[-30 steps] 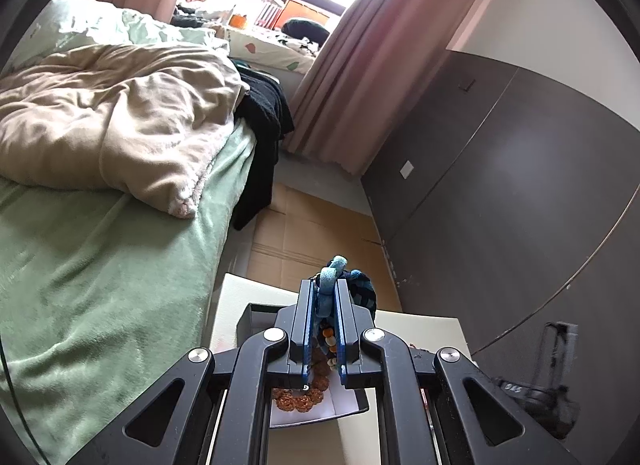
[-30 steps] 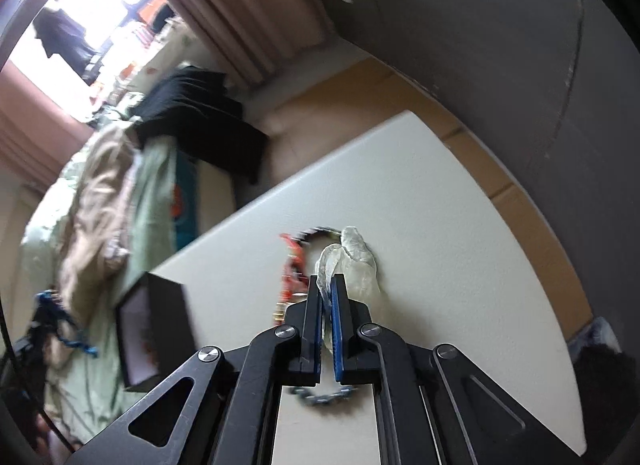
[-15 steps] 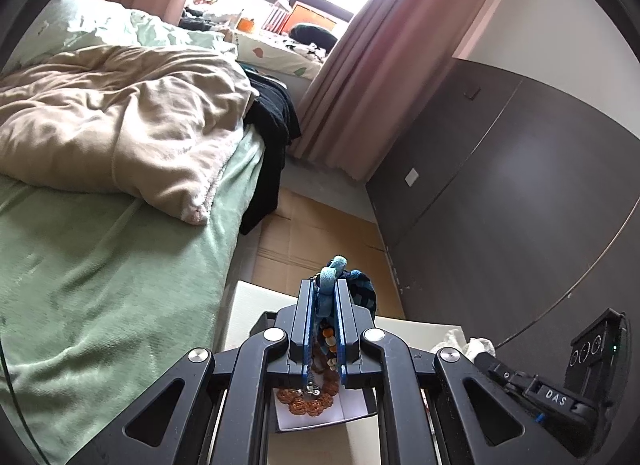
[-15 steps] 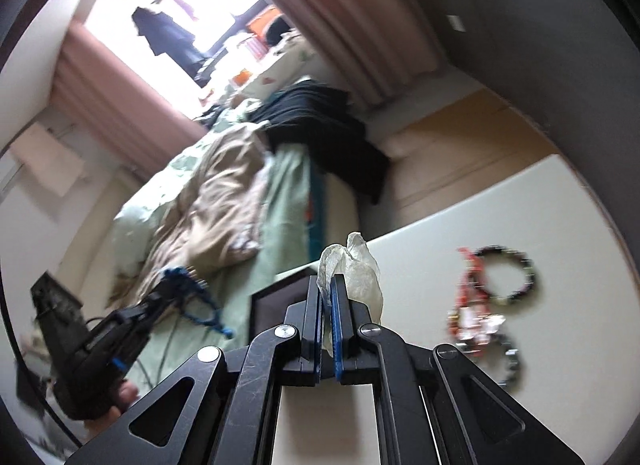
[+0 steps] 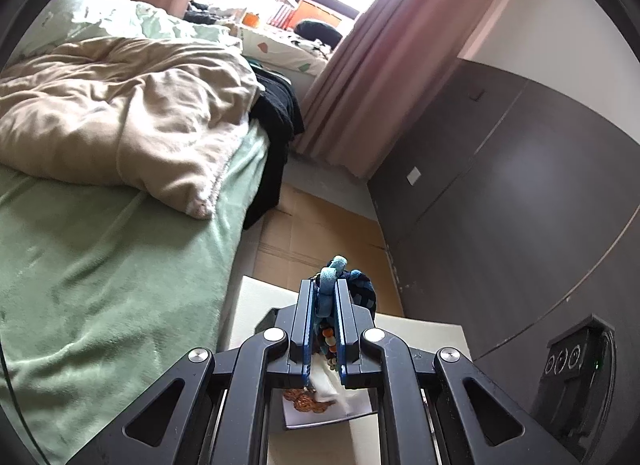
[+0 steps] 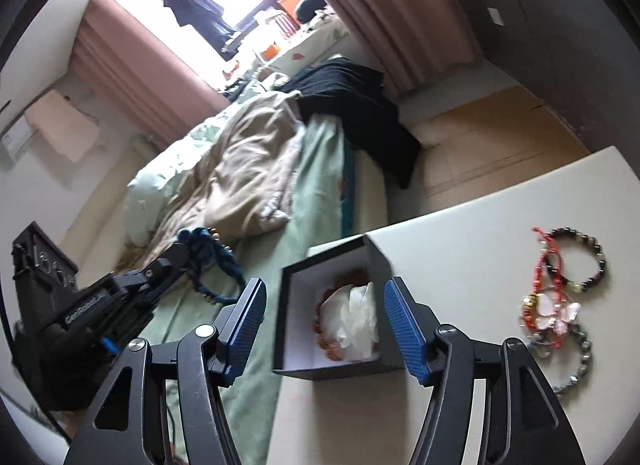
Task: Organize jewelry
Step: 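Lower the blue bracelet and the plastic bag into the black box and open both grippers, then move the left gripper to the grey-green bead bracelet and close on it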
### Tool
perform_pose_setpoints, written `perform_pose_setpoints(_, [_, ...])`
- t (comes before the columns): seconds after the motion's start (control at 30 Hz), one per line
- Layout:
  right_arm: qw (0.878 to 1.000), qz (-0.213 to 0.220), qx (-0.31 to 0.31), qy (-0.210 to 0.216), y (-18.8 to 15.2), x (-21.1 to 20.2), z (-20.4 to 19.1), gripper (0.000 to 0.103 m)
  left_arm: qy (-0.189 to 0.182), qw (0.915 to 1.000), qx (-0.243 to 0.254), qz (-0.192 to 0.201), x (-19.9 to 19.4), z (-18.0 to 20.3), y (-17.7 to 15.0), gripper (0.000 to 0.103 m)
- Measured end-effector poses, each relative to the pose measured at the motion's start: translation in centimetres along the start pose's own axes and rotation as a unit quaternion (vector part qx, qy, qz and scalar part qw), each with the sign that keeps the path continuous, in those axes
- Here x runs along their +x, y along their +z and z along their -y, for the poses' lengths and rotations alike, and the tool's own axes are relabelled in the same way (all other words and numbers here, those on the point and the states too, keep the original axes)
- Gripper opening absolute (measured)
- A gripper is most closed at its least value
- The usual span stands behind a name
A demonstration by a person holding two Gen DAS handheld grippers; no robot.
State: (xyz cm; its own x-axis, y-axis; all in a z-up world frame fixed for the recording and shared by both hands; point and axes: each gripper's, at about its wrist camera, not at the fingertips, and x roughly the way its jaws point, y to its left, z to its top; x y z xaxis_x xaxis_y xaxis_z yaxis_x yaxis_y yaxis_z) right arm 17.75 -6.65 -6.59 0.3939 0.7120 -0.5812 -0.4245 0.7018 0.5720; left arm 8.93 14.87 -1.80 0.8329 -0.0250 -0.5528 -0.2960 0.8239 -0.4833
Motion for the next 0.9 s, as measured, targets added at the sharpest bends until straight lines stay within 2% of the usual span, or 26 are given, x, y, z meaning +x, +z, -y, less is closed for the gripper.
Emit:
perform_pose_setpoints(0.2, [0.999,0.026,0.011,-0.042,0.6,-3.2,2.0,0.063,-0.015,0.9996,0.022,0.000,0.7,1.7,-0.7,0.009])
perform_pose_setpoints(0.3, [0.998,0.036,0.026,-0.050,1.0,-4.7,3.3,0.063,-0.038,0.9990,0.022,-0.008,1.5,2.5,-1.0,0.017])
perform_pose_setpoints(0.33, [0.998,0.038,0.028,-0.052,1.0,-5.1,3.6,0.063,-0.044,0.9987,0.017,-0.018,1.9,2.6,-1.1,0.038])
perform_pose_setpoints(0.37, [0.997,0.042,0.032,-0.054,1.2,-5.6,4.1,0.063,-0.044,0.9986,0.012,-0.026,2.2,2.6,-1.2,0.068])
perform_pose_setpoints(0.43, [0.996,0.051,0.043,-0.058,1.4,-6.6,5.0,0.063,-0.049,0.9986,0.005,-0.021,2.3,2.8,-1.5,0.089])
perform_pose_setpoints(0.5, [0.995,0.062,0.053,-0.060,1.7,-7.7,5.9,0.063,-0.042,0.9988,0.020,-0.014,2.2,3.6,-1.7,0.090])
perform_pose_setpoints(0.67, [0.991,0.078,0.072,-0.082,2.1,-10.0,8.1,0.063,-0.032,0.9971,0.060,-0.035,3.1,5.5,-2.9,0.090])
perform_pose_setpoints(0.9, [0.986,0.064,0.087,-0.123,2.4,-11.4,10.9,0.063,-0.037,0.9919,0.111,-0.050,4.2,8.4,-5.1,0.090])
